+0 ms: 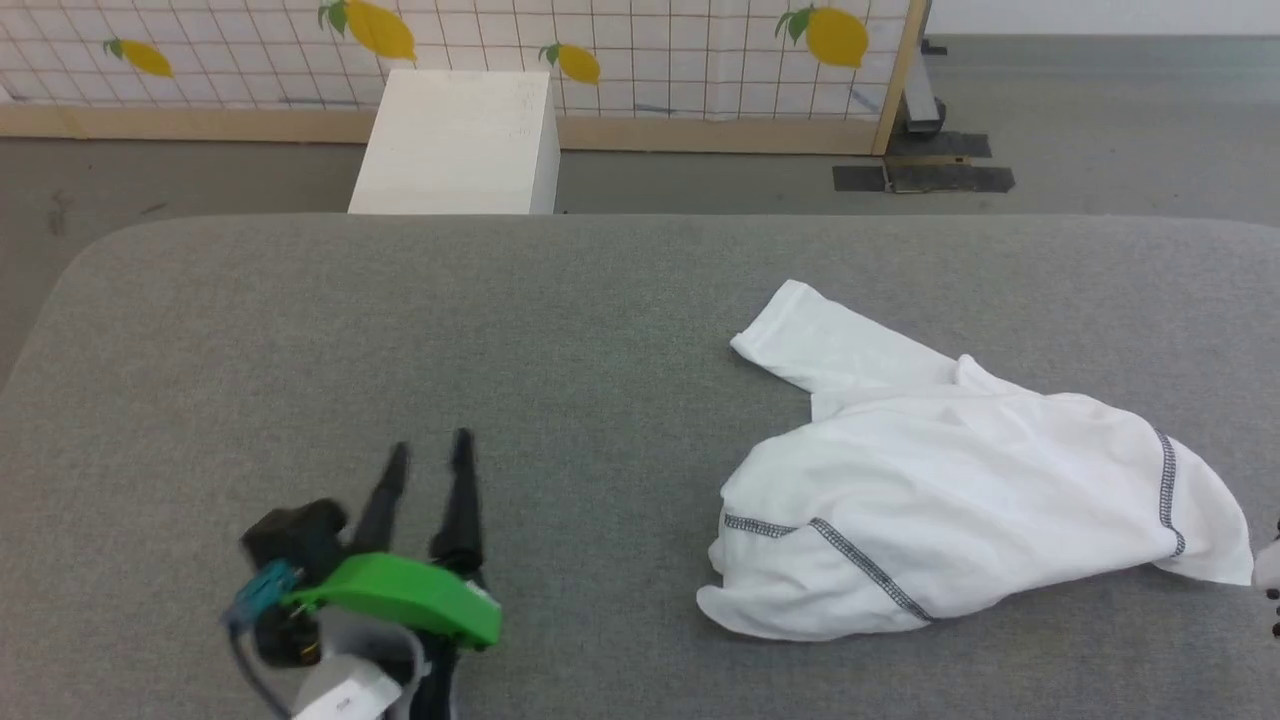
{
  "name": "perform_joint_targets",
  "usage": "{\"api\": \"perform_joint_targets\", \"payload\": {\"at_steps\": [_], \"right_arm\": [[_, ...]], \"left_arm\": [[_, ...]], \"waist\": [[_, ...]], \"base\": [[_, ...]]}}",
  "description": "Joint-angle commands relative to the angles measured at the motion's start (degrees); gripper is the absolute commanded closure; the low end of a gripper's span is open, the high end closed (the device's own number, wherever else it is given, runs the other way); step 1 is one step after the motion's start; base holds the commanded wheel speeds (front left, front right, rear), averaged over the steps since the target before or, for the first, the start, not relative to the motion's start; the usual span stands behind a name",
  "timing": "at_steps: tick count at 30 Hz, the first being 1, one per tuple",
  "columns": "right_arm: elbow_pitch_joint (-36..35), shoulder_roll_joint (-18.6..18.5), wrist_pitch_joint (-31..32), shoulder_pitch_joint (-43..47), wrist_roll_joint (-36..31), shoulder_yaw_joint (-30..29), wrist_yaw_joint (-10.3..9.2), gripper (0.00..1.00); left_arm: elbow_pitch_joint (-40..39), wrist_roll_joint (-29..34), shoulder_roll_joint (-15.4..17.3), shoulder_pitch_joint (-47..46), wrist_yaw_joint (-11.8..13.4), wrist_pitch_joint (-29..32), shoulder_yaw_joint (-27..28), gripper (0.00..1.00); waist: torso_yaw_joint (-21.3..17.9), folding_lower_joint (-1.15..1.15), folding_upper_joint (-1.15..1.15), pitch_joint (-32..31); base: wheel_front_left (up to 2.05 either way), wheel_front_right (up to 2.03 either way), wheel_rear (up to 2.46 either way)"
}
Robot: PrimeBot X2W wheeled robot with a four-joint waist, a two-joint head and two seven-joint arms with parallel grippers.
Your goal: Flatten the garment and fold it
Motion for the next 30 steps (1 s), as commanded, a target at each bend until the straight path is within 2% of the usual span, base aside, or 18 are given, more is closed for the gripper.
{"api": "perform_joint_targets", "payload": {"at_steps": [1, 4, 7, 11, 15, 17, 18, 19, 20, 24, 28, 30], "right_arm": [[0.1, 0.2, -1.9, 2.1, 1.8, 0.4, -0.09, 0.00], [1.1, 0.2, -4.7, 4.1, 4.6, 2.5, -0.09, 0.00], [2.1, 0.2, -5.8, 5.4, 6.2, 5.2, -0.09, 0.00], [3.0, 0.2, -6.7, 5.7, 6.3, 6.9, -0.09, 0.00], [3.9, 0.2, -7.5, 5.2, 6.4, 8.0, -0.09, 0.00], [4.4, 0.2, -8.0, 5.0, 6.5, 8.5, -0.09, 0.00], [4.7, 0.2, -8.2, 5.0, 6.6, 8.7, -0.09, 0.00], [4.9, 0.2, -8.5, 4.9, 6.7, 8.9, -0.09, 0.00], [5.1, 0.2, -8.7, 4.9, 6.7, 9.0, -0.09, 0.00], [6.1, 0.2, -9.7, 5.1, 6.5, 8.6, -0.09, 0.00], [6.9, 0.2, -10.3, 5.3, 6.0, 9.1, -0.09, 0.00], [7.3, 0.2, -10.3, 5.2, 5.8, 9.7, -0.09, 0.00]], "left_arm": [[-0.3, -1.5, -0.2, -2.1, -0.7, 2.2, -1.9, 0.00], [-0.3, -4.7, -0.2, -4.8, -1.6, 11.1, -7.3, 0.00], [0.1, -8.2, -0.2, -8.3, -2.0, 23.3, -12.8, 0.00], [1.3, -9.3, 0.5, -11.7, -1.1, 39.6, -18.1, 0.00], [1.8, -9.3, 1.0, -13.1, 0.0, 46.4, -20.4, 0.00], [2.5, -9.5, 1.0, -13.0, 0.1, 47.4, -21.0, 0.00], [2.9, -9.9, 0.8, -12.8, 0.1, 47.2, -21.1, 0.18], [3.3, -9.9, 0.7, -12.8, 0.1, 46.6, -21.3, 0.85], [3.5, -10.3, 0.6, -12.6, 0.1, 45.8, -21.1, 1.00], [2.9, -12.0, 0.2, -13.1, 1.0, 37.5, -17.5, 1.00], [0.6, -11.7, 0.6, -15.8, 3.9, 26.1, -10.3, 1.00], [-1.1, -10.9, 2.2, -16.9, 5.9, 21.5, -6.3, 1.00]], "waist": [[-0.3, 0.00, 0.00, -0.2], [-1.1, 0.00, 0.00, 0.0], [-2.6, 0.00, 0.00, 0.5], [-4.7, 0.00, 0.00, 1.3], [-6.6, 0.00, 0.00, 2.4], [-7.3, 0.00, 0.00, 2.8], [-7.5, 0.00, 0.00, 2.9], [-7.7, 0.00, 0.00, 3.0], [-7.8, 0.00, 0.00, 3.1], [-7.1, 0.00, 0.00, 2.8], [-5.5, 0.00, 0.00, 2.0], [-4.6, 0.00, 0.00, 1.4]], "base": [[0.00, 0.00, 0.00], [0.00, 0.00, 0.00], [0.00, 0.00, 0.00], [0.00, 0.00, 0.00], [0.00, 0.00, 0.00], [0.00, 0.00, 0.00], [0.00, 0.00, 0.00], [0.00, 0.00, 0.00], [0.00, 0.00, 0.00], [0.00, 0.00, 0.00], [0.00, 0.00, 0.00], [0.00, 0.00, 0.00]]}}
